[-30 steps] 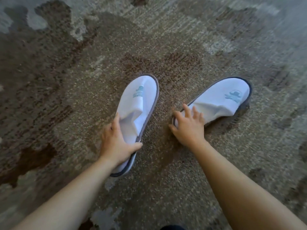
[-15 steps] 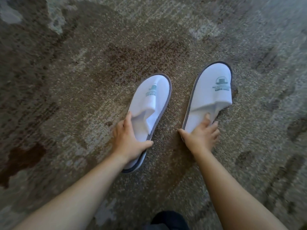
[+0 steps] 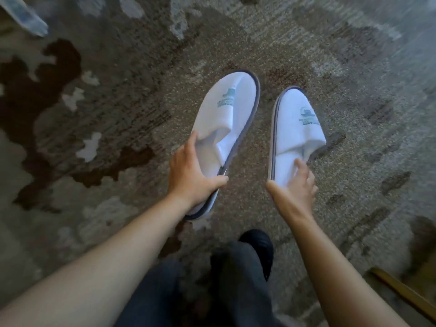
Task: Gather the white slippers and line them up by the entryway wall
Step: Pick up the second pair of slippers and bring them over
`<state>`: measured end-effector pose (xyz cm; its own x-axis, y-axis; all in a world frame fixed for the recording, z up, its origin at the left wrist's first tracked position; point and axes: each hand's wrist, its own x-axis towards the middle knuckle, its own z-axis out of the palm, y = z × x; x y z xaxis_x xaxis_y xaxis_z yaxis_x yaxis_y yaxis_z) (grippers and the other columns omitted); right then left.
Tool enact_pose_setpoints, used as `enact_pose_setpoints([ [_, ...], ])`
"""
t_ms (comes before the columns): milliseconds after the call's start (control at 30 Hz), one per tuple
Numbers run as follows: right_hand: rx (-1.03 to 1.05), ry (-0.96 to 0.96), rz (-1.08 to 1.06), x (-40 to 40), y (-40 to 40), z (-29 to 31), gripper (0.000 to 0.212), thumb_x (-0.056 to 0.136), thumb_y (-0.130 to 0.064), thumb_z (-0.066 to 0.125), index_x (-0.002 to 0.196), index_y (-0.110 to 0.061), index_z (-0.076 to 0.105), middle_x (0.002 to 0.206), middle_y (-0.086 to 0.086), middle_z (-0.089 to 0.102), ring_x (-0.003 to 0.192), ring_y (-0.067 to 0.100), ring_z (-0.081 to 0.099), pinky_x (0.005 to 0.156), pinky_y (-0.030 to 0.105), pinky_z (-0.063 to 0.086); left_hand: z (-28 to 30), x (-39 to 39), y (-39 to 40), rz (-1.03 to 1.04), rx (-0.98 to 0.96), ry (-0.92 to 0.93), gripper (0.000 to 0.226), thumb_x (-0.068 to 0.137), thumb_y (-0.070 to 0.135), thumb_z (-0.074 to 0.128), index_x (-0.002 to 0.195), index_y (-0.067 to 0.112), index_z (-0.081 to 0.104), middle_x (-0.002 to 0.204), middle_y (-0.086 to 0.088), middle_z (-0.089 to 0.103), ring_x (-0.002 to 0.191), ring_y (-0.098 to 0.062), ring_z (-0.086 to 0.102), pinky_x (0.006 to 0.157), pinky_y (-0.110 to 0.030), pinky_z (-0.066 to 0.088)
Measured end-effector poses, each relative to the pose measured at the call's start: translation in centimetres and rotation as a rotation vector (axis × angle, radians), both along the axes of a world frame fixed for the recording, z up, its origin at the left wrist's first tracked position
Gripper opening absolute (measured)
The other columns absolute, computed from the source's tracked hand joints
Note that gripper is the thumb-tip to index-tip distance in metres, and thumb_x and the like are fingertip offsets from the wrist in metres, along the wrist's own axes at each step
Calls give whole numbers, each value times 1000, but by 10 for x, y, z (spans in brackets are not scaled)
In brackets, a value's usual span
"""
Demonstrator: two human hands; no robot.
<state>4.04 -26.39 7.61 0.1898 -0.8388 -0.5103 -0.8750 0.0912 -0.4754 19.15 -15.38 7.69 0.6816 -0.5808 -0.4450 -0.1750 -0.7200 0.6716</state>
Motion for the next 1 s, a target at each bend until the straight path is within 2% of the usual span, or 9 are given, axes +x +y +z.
enact_pose_setpoints([
  [100,32,-85,113,18,45,96,84,57,-35,58,133,-18,28,146,12,21,131,34,21,108,48,19,89,10,54,105,30,20,107,56,26,80,140,17,15,143,-15,26,131,-30,26,106,-39,25],
  [233,61,-164,282,40,89,226,73,66,-18,65,131,-18,33,145,10,22,132,30,22,109,46,19,219,21,117,217,20,26,105,58,27,78,140,21,12,146,-9,23,132,-26,26,104,-36,26],
  [367,105,-254,451,63,120,344,74,60,-29,60,129,-20,35,140,5,29,129,23,28,107,43,26,332,27,167,307,2,-18,103,59,29,77,139,23,13,145,-8,23,131,-25,25,105,-38,27],
  [467,126,-329,594,78,138,405,74,55,-30,54,127,-22,37,135,1,32,126,19,32,104,40,31,387,26,197,469,-38,-83,98,59,26,76,138,21,19,144,-6,26,131,-23,26,98,-29,24],
  [567,127,-380,772,92,153,444,70,56,-30,54,124,-23,40,121,-10,32,115,11,37,94,32,34,426,15,224,665,-76,-124,94,60,26,74,138,23,21,144,-4,26,129,-19,27,91,-25,23],
  [700,119,-412,1057,106,181,479,62,64,-31,61,123,-26,42,119,-11,34,103,3,34,79,20,32,457,-20,266,919,-104,-155,93,60,31,73,138,24,22,144,-5,28,130,-22,29,93,-29,27],
  [767,103,-431,1184,111,203,493,58,71,-25,66,123,-26,42,123,-8,37,103,4,35,77,22,31,468,-42,291,1058,-114,-145,93,60,30,74,137,23,23,144,-6,29,130,-22,29,97,-33,29],
  [900,108,-442,1376,123,271,514,58,72,-28,66,125,-27,41,129,-3,38,102,6,35,78,26,32,490,-84,353,1288,-191,-150,88,60,27,76,134,26,28,127,3,34,112,-8,31,87,-28,31],
  [1000,147,-456,1517,132,341,526,59,73,-30,67,125,-27,39,129,-3,38,103,8,36,80,30,35,506,-103,416,1432,-220,-141,87,61,30,75,133,27,28,130,5,33,112,-6,31,90,-30,35],
])
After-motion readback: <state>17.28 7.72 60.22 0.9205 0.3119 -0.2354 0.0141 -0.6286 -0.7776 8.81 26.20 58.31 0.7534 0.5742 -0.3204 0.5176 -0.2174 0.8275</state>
